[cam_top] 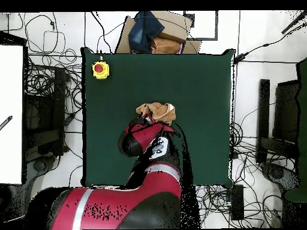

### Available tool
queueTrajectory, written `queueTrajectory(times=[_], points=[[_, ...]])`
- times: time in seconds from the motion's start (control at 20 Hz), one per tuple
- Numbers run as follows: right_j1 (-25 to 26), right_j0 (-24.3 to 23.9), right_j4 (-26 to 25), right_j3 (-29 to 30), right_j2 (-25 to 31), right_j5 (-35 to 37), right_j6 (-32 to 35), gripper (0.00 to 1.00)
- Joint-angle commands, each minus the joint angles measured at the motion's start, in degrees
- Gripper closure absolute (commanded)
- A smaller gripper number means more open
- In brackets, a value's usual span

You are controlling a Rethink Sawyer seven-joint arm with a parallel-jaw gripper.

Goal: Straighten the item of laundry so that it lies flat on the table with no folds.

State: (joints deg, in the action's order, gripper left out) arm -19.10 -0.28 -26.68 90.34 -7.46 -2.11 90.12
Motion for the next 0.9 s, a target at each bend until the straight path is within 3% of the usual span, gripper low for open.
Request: queueTrajectory(times=[0.05,0.4,0.9], points=[[3.48,3.8,3.53,-2.23,-6.48,0.01,10.84,0.0],[5.07,6.48,6.0,-3.06,-9.55,-1.22,11.68,0.0],[3.38,6.26,6.03,-1.68,-9.92,-4.33,10.83,0.0]])
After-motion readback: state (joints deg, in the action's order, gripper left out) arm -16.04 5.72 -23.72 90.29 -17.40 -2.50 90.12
